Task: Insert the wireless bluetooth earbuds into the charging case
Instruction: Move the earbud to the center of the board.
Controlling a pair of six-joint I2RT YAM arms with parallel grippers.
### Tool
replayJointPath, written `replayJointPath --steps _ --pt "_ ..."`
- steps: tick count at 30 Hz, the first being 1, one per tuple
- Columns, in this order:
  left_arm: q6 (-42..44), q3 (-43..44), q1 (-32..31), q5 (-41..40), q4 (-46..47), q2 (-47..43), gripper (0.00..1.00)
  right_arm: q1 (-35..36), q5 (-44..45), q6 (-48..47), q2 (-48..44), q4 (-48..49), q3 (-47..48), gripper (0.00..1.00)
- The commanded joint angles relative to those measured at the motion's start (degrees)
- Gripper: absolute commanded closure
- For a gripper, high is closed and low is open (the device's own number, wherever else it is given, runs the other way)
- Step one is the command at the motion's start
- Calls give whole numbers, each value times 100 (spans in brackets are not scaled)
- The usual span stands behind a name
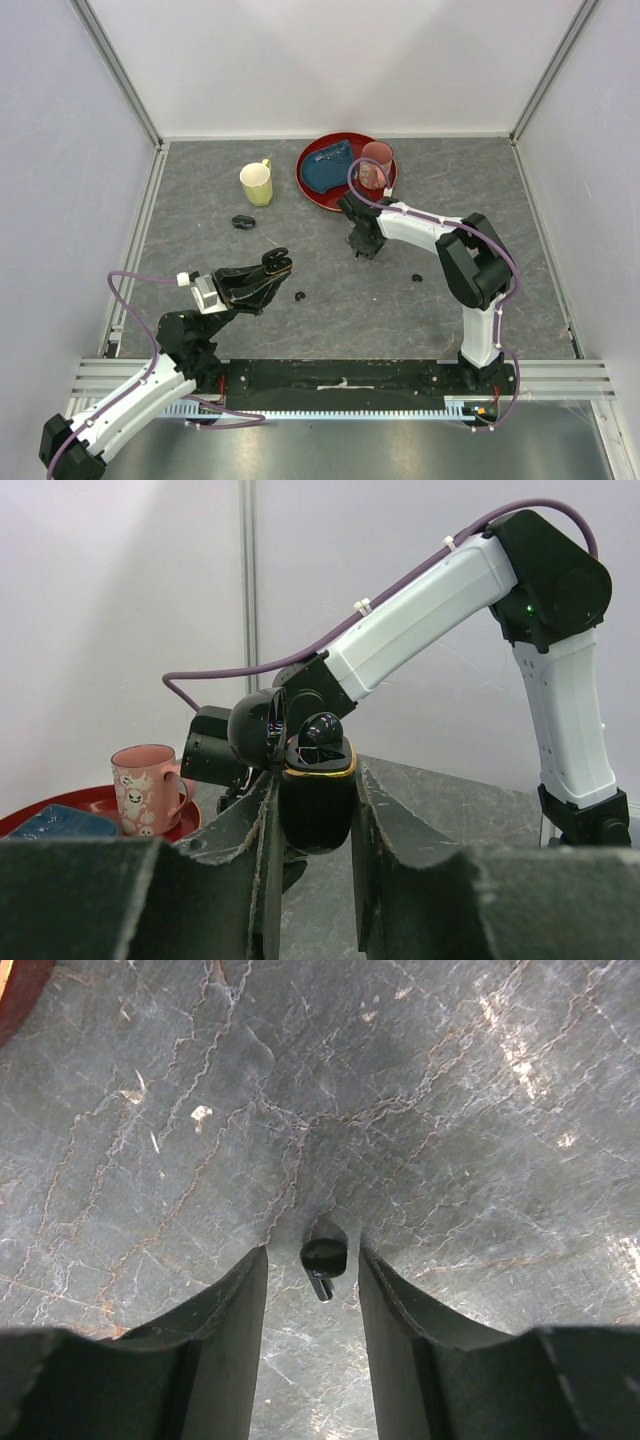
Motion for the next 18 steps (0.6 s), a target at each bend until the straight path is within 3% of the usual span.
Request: replayJointPath --steps 1,18 --pt "222 8 -12 -149 214 -11 98 -37 173 118 87 -120 172 52" --pt "196 25 -12 -158 214 25 98 -37 156 3 149 -120 84 61"
